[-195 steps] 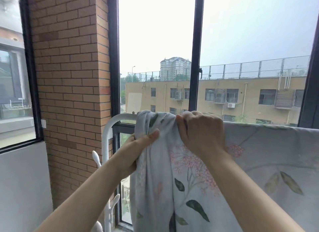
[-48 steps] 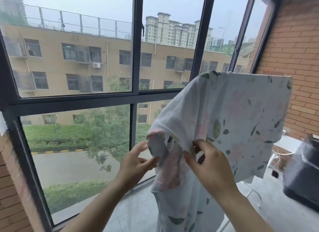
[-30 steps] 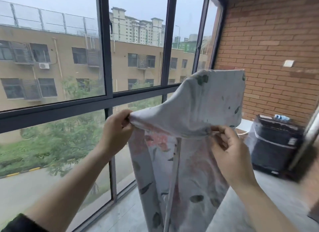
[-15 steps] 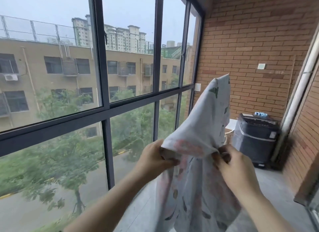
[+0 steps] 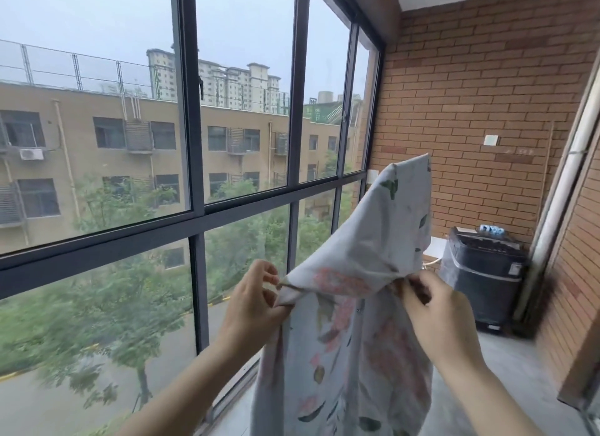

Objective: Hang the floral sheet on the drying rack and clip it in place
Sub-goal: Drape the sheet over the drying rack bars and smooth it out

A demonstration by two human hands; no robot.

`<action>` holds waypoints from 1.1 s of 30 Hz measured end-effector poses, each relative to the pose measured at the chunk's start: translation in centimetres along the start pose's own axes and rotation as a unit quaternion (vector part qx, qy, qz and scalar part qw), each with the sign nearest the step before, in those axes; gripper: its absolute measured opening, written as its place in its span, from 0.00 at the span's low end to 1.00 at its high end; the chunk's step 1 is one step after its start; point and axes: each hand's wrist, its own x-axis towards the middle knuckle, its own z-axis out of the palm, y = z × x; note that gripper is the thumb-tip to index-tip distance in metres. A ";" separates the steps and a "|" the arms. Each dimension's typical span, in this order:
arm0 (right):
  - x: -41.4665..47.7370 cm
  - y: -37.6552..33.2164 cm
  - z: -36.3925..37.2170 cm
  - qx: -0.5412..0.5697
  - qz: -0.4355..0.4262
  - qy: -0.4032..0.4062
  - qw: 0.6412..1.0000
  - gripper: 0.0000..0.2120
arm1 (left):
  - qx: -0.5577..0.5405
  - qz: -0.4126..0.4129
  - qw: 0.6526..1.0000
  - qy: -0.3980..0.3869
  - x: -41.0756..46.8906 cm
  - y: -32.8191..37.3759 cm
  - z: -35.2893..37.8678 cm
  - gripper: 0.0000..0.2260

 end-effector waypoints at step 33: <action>3.0 -4.2 -4.6 0.160 -0.075 -0.113 0.978 0.17 | -0.287 0.039 0.955 -0.060 -0.9 5.0 0.1 0.11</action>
